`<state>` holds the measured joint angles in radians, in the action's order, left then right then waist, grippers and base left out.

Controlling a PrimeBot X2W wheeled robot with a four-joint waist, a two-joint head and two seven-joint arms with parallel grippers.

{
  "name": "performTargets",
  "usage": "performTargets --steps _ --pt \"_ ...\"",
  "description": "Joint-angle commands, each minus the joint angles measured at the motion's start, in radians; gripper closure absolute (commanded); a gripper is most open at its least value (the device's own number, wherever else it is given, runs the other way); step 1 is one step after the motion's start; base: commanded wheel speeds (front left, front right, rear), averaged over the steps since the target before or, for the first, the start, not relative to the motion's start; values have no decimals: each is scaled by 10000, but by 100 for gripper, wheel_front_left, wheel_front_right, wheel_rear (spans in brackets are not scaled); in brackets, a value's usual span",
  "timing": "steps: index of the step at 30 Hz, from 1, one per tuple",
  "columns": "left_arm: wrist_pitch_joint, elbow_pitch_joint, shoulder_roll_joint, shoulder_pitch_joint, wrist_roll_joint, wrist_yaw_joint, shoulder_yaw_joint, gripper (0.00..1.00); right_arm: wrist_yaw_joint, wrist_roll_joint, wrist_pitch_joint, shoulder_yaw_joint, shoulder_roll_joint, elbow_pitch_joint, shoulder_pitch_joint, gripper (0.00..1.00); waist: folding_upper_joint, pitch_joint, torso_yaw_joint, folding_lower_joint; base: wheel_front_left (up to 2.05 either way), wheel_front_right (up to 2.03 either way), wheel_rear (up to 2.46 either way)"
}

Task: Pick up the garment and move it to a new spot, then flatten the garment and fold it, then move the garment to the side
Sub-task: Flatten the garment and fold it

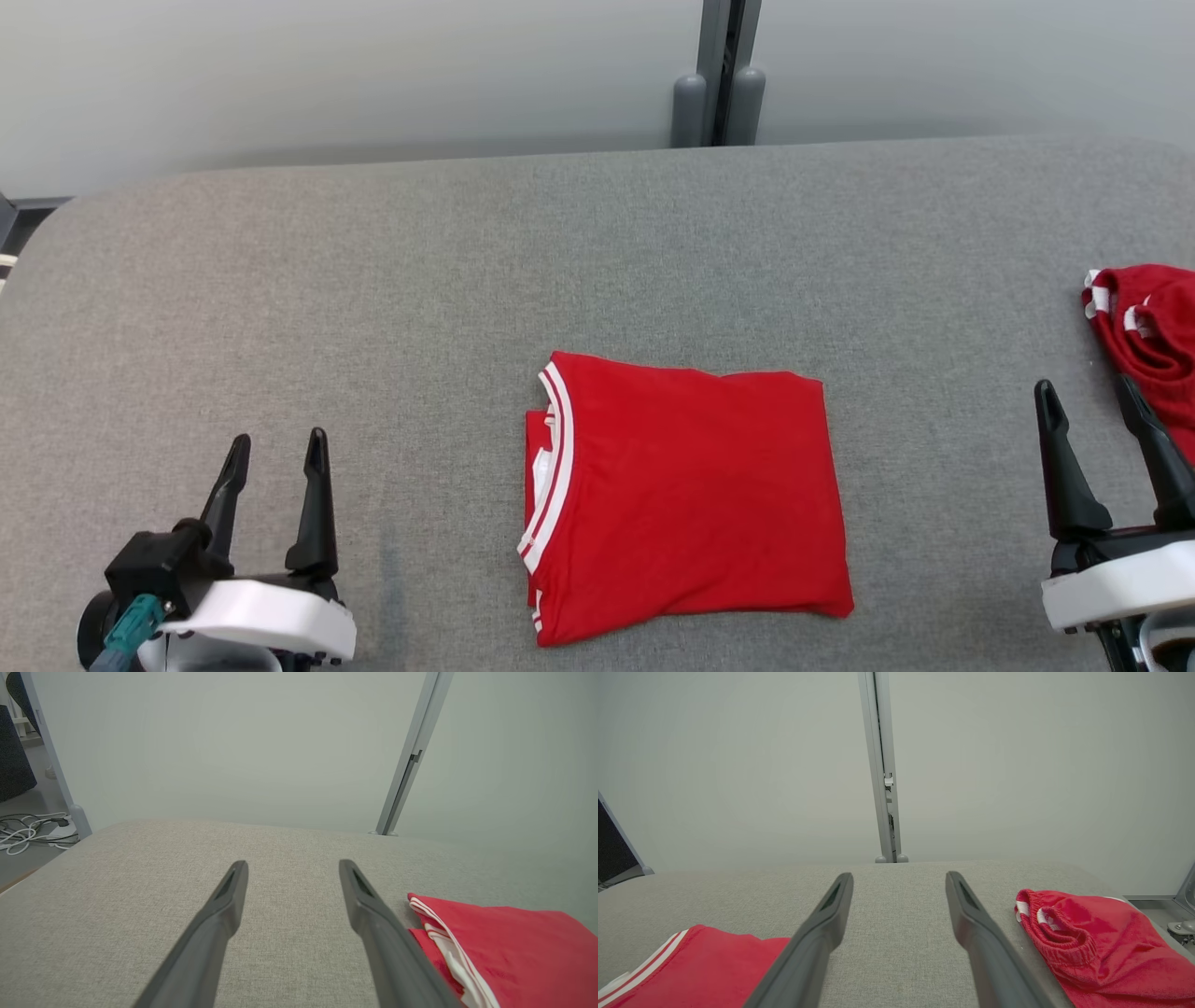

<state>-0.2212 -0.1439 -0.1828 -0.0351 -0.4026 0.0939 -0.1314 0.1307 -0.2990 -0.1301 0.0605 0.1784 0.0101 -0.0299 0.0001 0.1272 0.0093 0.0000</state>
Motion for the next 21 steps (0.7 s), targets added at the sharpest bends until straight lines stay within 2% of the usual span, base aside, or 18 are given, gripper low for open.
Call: performTargets --steps 1,21 --pt "59 103 -127 199 -26 53 6 0 1 127 99 123 -39 -175 215 0 -1 -221 16 0 0 0 0" --pt "773 888 -711 1685 -4 258 -107 0 1 501 881 34 -422 -433 1556 0 -1 -1557 50 0 0 0 0"
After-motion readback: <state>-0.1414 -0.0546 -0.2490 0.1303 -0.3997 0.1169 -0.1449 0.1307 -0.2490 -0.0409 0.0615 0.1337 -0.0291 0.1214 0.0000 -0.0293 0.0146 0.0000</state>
